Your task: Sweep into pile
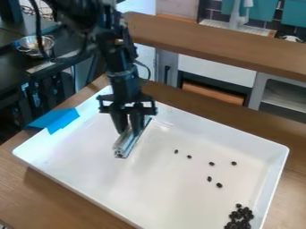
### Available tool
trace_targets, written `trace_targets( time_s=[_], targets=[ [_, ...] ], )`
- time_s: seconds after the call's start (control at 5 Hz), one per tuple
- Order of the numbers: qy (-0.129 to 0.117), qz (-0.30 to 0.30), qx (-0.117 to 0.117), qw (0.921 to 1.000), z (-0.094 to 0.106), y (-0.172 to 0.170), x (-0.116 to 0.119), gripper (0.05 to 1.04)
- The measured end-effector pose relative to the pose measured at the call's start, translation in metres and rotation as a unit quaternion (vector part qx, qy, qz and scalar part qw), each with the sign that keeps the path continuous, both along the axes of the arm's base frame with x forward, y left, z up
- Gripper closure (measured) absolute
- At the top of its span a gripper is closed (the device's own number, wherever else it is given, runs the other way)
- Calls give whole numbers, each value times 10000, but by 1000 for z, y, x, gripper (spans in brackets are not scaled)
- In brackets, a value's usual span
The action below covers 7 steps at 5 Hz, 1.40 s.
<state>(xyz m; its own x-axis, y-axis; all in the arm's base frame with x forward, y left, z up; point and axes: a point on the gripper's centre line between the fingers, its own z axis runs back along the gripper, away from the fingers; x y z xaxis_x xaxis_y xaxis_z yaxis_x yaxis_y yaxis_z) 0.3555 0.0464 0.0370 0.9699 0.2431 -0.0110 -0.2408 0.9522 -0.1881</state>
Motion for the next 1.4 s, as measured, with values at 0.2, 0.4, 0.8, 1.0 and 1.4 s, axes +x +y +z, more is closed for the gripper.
trace_targets(
  time_s=[0.2, 0.4, 0.8, 1.0, 1.4],
  targets=[
    [-68, 151, 201, 9997, -18, 1, 7, 745],
    [-43, 94, 338, 9994, -33, -12, 8, 745],
    [-60, 12, 444, 9990, -37, -32, 10, 744],
    [-46, -60, 434, 9990, -37, -45, 8, 745],
    [94, -219, 272, 9993, -33, -88, 6, 744]
  ],
)
